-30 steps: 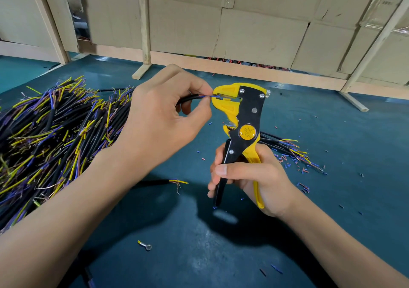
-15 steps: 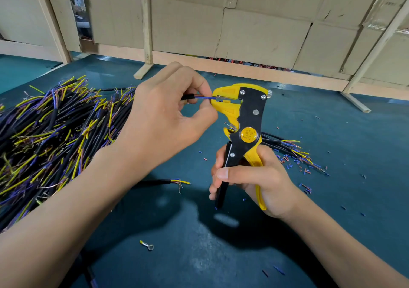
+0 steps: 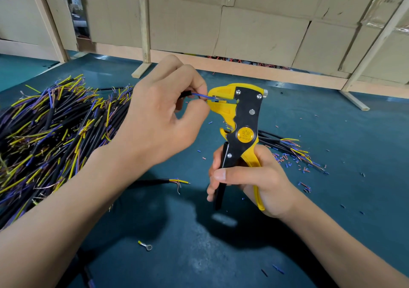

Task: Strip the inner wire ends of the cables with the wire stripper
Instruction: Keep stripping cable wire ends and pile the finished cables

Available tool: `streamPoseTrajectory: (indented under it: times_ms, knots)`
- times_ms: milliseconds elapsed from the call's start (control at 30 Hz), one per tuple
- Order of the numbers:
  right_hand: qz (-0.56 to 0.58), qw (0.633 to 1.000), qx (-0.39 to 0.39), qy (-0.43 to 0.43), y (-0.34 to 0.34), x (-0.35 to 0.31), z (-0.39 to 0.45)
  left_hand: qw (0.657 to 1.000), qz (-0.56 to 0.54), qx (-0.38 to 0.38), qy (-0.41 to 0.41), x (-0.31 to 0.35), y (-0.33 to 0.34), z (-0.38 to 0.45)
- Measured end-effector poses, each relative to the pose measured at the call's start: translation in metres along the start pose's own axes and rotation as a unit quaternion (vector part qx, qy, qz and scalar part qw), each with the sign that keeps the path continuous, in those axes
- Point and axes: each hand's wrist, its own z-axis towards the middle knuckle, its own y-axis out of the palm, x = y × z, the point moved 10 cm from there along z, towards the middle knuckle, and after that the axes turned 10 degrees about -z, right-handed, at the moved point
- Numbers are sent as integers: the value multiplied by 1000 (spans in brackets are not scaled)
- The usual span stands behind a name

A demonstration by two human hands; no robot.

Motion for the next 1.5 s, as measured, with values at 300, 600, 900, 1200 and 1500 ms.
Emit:
streamPoseTrajectory:
  times_ms: [300,600,900,1200,1500]
  knots:
    - [0,1000,-2,2,0,1,0,998,-19,-51,11,-7,0,3]
    - [-5,1000,4,-1,-3,1,1,996,34,-72,49,-10,2,3]
    - [0,1000,17,-3,-4,-3,1,999,33,-8,13,-14,-1,0]
    - [14,999,43,-2,-7,5,2,999,44,16,-14,-18,4,-7]
    - [2,999,42,1,-7,10,2,998,56,11,-7,-17,9,-7]
